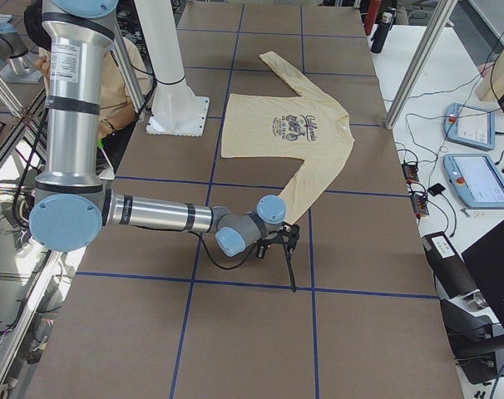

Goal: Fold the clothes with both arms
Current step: 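Lower the right gripper onto the sleeve cuff nearest it and grasp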

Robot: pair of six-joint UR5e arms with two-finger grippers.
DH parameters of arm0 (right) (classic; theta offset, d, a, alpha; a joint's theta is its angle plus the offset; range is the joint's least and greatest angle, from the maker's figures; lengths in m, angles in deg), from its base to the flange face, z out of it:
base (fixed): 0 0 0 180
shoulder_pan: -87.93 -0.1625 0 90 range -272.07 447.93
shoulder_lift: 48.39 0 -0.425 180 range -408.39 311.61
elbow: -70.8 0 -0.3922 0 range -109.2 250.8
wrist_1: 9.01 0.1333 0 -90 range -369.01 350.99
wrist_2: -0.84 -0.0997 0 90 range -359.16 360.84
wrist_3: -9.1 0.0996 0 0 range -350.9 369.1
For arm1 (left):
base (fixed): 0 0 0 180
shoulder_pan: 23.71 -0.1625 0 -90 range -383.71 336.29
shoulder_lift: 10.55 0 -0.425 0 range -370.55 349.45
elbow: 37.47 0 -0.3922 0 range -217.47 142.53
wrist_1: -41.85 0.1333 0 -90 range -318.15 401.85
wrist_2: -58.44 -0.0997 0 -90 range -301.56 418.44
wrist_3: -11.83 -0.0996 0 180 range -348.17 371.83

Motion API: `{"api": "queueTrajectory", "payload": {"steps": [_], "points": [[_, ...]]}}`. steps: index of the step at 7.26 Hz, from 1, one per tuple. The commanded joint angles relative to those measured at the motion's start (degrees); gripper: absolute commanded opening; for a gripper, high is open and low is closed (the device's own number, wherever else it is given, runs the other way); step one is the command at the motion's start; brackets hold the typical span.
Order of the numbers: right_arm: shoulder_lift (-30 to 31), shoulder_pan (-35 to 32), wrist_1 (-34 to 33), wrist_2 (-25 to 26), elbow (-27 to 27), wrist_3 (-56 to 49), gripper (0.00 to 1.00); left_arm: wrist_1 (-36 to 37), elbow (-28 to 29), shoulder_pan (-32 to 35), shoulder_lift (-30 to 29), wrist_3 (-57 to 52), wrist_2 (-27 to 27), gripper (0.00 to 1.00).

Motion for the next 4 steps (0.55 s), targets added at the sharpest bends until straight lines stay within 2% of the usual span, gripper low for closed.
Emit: {"api": "queueTrajectory", "payload": {"steps": [1,2,4], "points": [[0.0,0.0,0.0,0.0,0.2,0.5,0.17,0.0,0.0,0.0,0.1,0.0,0.1,1.00],[0.0,0.0,0.0,0.0,0.2,0.5,0.00,0.0,0.0,0.0,0.1,0.0,0.0,1.00],[0.1,-0.2,0.1,-0.1,2.1,0.9,0.00,0.0,0.0,0.0,0.1,0.0,0.0,1.00]]}}
